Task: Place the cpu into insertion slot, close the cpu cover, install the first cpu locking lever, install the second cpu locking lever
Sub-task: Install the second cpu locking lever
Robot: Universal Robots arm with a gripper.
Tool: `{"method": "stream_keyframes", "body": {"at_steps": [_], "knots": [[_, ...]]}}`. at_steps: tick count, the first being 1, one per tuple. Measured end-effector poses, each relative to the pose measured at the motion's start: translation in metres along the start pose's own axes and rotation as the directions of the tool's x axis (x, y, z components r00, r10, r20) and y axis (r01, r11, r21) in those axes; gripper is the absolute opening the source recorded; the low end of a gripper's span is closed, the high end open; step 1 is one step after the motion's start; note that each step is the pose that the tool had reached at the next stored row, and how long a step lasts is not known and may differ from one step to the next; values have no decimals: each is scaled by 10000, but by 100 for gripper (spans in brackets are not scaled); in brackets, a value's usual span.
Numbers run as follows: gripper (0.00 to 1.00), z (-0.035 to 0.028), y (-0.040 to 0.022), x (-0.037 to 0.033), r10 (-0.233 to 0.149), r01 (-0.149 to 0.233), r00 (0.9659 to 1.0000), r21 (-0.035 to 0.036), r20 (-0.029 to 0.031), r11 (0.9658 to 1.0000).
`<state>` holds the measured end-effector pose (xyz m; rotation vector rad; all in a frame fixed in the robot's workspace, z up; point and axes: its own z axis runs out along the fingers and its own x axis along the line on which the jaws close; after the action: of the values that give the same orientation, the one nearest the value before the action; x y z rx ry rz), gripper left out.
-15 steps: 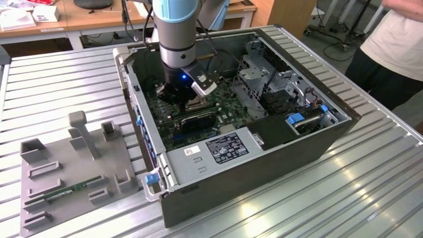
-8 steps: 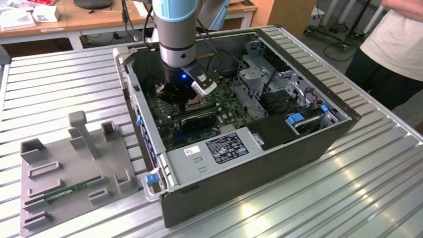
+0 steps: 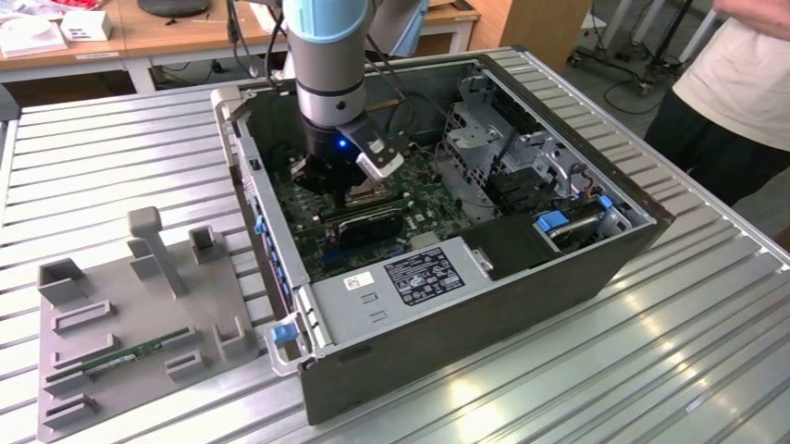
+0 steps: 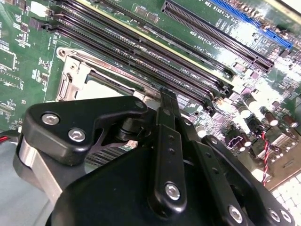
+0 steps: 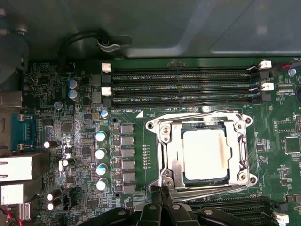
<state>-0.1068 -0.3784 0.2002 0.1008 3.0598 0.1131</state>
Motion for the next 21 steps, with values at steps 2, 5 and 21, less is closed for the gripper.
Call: {"method": "stream_keyframes", "body": {"at_steps": [2,5,21], "knots": [[11,4,-2,6,0,0,10000,3,-1,10000],[11,16,-3,11,0,0,10000,1,-1,10000],[11,41,-4,29,1,-1,10000,-7,6,10000]]}}
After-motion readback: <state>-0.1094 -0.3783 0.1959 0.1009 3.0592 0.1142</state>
